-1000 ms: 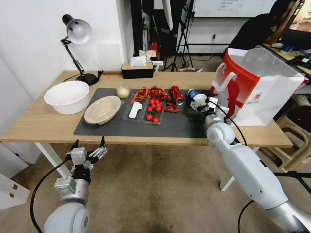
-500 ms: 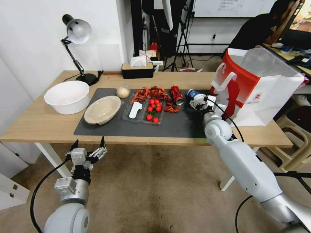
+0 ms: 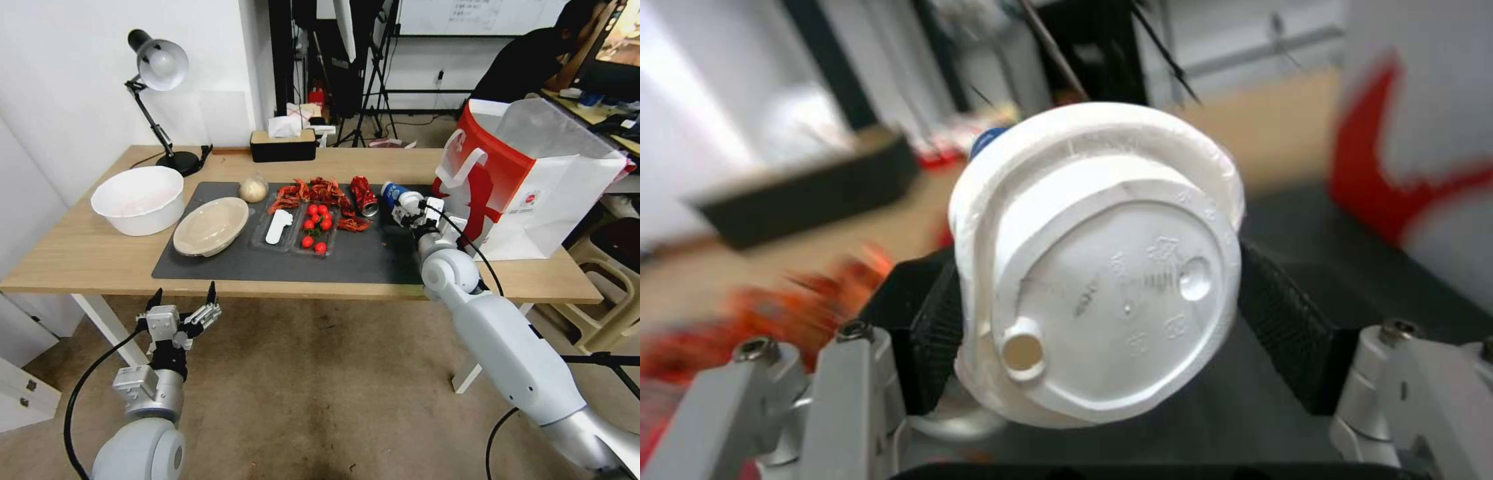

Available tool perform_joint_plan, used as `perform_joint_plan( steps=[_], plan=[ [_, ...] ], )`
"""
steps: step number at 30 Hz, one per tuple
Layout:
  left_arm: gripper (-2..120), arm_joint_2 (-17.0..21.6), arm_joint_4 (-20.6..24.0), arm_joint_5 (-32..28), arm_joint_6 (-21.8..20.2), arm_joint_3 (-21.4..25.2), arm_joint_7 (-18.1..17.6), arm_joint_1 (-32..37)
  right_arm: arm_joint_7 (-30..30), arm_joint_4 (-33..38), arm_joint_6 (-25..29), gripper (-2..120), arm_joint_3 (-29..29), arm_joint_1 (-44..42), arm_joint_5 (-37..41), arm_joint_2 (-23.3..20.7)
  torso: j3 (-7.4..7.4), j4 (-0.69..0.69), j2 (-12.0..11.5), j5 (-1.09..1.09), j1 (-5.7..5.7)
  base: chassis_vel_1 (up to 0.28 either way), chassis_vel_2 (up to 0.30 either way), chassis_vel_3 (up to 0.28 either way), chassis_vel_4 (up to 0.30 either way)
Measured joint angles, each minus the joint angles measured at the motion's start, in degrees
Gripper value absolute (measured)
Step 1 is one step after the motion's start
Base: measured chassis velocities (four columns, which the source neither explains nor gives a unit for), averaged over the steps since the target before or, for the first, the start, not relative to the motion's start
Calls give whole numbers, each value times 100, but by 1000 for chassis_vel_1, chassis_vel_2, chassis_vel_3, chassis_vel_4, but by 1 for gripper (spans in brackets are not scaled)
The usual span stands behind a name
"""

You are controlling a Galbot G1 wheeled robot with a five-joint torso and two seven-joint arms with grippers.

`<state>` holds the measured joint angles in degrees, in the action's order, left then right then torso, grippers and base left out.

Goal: Pick up the trash from the table and place it into the takeout bag.

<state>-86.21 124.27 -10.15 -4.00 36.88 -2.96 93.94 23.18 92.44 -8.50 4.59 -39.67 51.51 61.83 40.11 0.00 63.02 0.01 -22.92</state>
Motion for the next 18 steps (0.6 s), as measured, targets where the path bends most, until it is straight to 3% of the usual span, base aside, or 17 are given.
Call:
perform_joint_plan(
  steps=[8, 10, 15, 18],
  plan=[
    [100, 0, 0, 5, 3, 0, 0, 3, -1027, 580, 698, 67, 396, -63, 203, -208, 0, 0, 0, -1, 0, 0, 0, 0, 0],
    [100, -5, 0, 13, 3, -5, 1, 5, -1207, 861, 793, 67, 728, -1, 298, -321, 0, 1, 0, 0, 1, 0, 0, 0, 0],
    [100, -17, 2, 28, 5, -15, 2, 12, -943, 1146, 694, 67, 1205, 186, 322, -571, 0, 0, 0, 0, 0, 0, 0, 0, 0],
    [100, -34, 1, 58, 18, -34, 5, 21, -218, 1225, 144, 67, 1602, 380, 237, -810, 0, 0, 0, 0, 0, 0, 0, 0, 0]
  ],
)
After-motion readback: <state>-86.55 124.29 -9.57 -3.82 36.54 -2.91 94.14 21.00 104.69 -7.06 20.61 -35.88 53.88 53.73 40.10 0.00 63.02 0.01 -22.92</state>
